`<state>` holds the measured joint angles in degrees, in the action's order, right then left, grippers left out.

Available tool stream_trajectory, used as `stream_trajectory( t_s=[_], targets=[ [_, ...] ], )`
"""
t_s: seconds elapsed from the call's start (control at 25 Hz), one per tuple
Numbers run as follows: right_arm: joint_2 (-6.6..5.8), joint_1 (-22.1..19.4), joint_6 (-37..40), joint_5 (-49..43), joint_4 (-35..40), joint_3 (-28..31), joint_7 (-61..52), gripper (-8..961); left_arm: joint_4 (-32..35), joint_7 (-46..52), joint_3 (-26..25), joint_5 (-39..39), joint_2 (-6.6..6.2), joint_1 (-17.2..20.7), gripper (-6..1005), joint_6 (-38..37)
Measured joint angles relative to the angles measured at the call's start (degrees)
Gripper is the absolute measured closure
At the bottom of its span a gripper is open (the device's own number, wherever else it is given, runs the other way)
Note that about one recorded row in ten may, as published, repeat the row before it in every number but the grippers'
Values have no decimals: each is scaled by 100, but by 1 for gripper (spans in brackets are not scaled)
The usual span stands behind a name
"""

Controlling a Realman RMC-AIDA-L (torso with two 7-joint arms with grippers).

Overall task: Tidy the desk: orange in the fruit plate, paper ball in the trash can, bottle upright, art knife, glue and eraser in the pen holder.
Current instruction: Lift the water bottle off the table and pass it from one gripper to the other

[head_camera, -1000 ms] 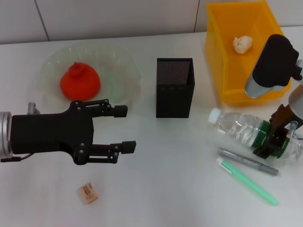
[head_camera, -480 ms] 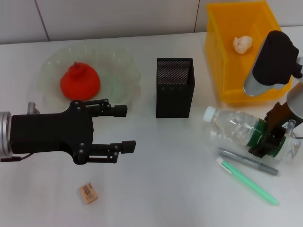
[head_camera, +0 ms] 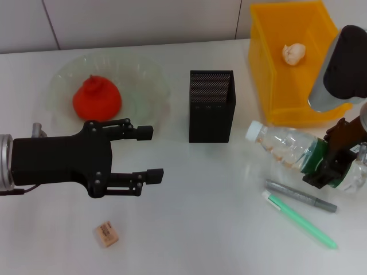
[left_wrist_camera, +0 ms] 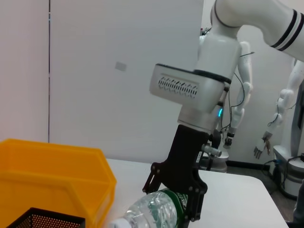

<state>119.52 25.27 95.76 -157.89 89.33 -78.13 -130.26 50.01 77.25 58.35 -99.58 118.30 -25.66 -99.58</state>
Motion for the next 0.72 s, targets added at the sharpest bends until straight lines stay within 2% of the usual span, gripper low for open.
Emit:
stream_trajectory(
  t_s=[0.56, 0.72],
  targets=[
    [1, -822, 411, 465, 1842, -157, -37, 193, 10, 4, 0, 17, 0, -59, 211, 0],
    [1, -933, 462, 680, 2246, -96, -39, 193, 9, 15, -6, 32, 0, -47, 211, 0]
  ],
)
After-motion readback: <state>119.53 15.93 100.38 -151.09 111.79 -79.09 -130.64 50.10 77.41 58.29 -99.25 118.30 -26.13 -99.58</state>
